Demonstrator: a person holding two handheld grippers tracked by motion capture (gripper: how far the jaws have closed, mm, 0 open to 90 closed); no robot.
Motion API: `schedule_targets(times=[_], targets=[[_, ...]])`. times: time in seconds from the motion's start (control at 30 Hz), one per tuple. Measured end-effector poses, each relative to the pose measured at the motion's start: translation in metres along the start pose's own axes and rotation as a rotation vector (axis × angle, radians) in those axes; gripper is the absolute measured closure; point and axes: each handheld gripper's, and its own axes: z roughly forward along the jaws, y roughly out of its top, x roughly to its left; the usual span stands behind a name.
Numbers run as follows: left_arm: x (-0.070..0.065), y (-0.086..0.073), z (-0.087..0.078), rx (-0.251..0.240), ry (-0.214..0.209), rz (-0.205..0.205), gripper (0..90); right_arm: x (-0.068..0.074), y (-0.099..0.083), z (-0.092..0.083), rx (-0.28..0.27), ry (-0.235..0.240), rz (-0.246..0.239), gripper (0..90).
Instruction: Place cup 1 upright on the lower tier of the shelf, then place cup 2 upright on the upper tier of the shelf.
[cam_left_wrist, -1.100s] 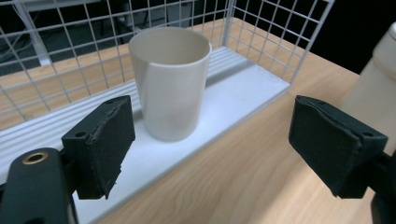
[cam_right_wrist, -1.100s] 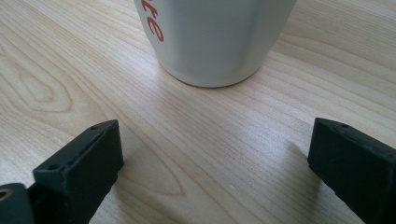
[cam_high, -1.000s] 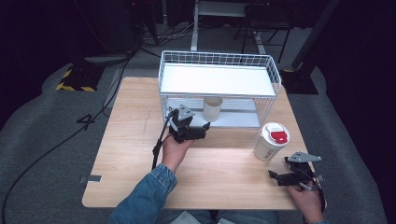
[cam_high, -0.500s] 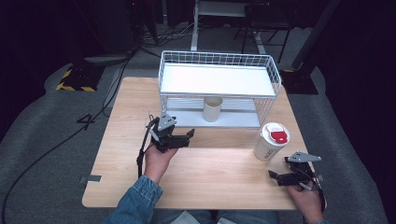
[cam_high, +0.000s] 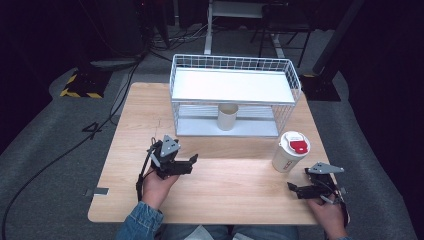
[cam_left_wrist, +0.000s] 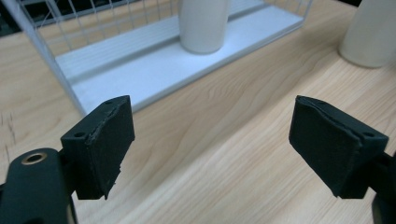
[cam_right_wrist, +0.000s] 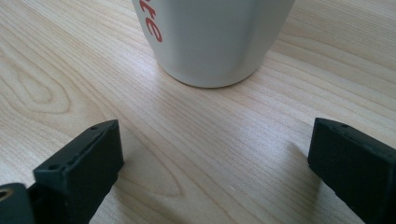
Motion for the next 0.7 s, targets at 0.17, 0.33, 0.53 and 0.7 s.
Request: schedule_targets(times=[0.17,0.33,0.53,0.7], targets=[[0.004,-0.012,-0.006,0.059,-0.001,0.016,14.7,-0.001,0.0,0.0,0.001,0.006,-0.006,3.5],[0.006,-0.027,-0.011,0.099,-0.001,0.005,14.5,-0.001,0.0,0.0,0.001,0.006,-0.006,3.5],[0.011,-0.044,-0.015,0.152,0.031,0.008,14.5,-0.001,0.0,0.0,0.001,0.006,-0.006,3.4],[0.015,-0.054,-0.014,0.192,0.043,-0.001,14.5,-0.001,0.0,0.0,0.002,0.003,-0.006,3.3]])
